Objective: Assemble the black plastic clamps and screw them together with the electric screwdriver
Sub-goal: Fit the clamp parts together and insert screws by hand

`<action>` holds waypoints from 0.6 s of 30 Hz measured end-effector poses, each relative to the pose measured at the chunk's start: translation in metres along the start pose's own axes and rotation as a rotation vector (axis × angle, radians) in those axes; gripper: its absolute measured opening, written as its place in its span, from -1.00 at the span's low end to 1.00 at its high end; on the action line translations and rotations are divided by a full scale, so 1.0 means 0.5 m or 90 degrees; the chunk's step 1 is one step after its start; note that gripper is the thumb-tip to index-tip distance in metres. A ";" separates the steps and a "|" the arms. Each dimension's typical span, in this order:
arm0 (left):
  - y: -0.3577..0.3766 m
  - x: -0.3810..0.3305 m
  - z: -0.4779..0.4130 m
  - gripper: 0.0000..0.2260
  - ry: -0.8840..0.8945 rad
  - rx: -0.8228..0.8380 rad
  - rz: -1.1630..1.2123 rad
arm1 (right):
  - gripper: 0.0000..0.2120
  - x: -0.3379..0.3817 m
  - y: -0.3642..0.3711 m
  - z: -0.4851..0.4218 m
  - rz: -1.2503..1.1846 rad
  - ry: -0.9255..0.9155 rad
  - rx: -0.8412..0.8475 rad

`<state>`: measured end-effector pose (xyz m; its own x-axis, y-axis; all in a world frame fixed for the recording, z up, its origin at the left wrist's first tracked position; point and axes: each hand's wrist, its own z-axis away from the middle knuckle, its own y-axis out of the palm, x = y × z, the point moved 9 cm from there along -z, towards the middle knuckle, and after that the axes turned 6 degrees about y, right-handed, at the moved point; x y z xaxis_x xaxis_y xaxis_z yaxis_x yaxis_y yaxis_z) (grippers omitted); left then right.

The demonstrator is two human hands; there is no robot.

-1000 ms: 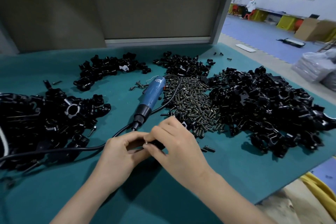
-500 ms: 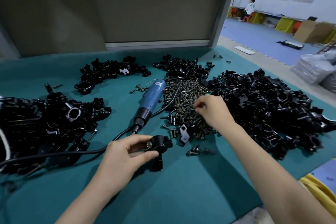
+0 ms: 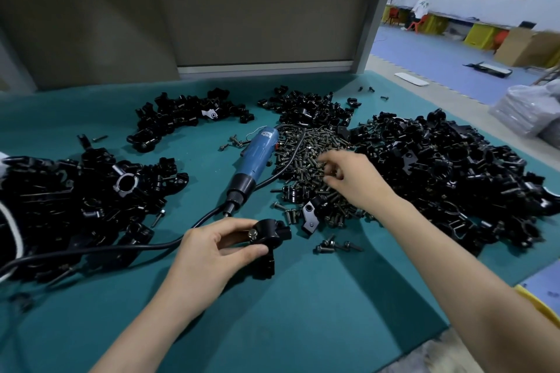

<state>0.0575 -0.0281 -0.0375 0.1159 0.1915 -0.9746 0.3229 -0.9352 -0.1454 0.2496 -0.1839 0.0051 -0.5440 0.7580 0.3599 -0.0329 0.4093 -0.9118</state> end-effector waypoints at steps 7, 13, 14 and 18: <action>0.000 0.004 0.000 -0.70 0.002 -0.001 -0.004 | -0.77 -0.013 0.022 -0.007 0.017 0.046 0.122; 0.003 0.003 0.000 -0.68 0.000 0.002 -0.002 | -0.73 0.030 -0.040 0.021 -0.098 0.029 -0.033; 0.004 0.002 -0.001 -0.68 0.001 0.005 -0.001 | -0.76 0.046 -0.053 0.036 -0.221 0.028 -0.041; 0.004 0.002 -0.002 -0.67 0.008 -0.001 0.008 | -0.75 0.150 -0.029 0.120 -0.485 -0.028 0.048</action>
<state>0.0592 -0.0297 -0.0388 0.1319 0.1836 -0.9741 0.3222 -0.9373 -0.1330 0.1588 -0.1632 0.0335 -0.3813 0.2584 0.8876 -0.4689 0.7734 -0.4266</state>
